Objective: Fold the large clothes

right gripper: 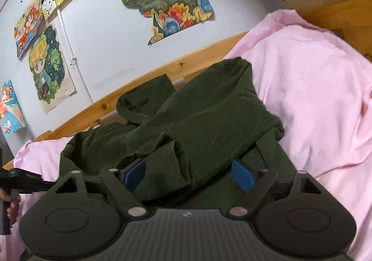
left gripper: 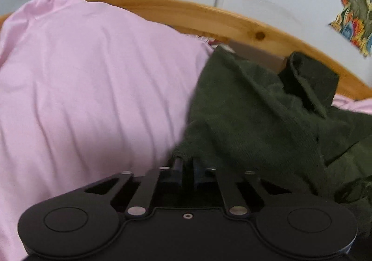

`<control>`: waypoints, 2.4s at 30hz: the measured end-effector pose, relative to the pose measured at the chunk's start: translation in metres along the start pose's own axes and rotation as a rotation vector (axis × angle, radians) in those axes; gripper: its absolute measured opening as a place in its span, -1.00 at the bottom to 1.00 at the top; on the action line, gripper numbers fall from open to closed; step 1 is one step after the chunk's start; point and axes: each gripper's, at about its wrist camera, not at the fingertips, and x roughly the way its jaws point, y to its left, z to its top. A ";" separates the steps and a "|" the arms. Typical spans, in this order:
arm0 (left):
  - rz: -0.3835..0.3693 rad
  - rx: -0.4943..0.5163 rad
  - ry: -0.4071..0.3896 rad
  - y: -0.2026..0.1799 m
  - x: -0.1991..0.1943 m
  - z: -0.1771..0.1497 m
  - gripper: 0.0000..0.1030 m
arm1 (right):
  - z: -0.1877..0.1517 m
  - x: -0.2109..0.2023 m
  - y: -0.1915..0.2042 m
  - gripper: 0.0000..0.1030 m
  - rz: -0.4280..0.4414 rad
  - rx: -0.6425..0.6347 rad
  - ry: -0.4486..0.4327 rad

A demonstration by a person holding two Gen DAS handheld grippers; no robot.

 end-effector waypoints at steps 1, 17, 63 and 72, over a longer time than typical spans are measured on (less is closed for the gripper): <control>-0.007 0.005 -0.012 0.000 -0.001 -0.001 -0.94 | 0.002 0.003 0.001 0.67 0.005 0.008 0.003; -0.047 0.003 -0.037 0.001 -0.009 -0.019 -0.97 | 0.025 -0.023 0.075 -0.84 0.077 -0.538 -0.141; -0.250 0.382 -0.045 -0.134 0.018 -0.082 0.47 | 0.119 0.121 0.068 0.55 -0.036 -0.402 0.119; -0.349 0.206 -0.052 -0.109 0.010 -0.078 0.62 | 0.181 0.265 0.086 0.38 -0.067 -0.260 0.107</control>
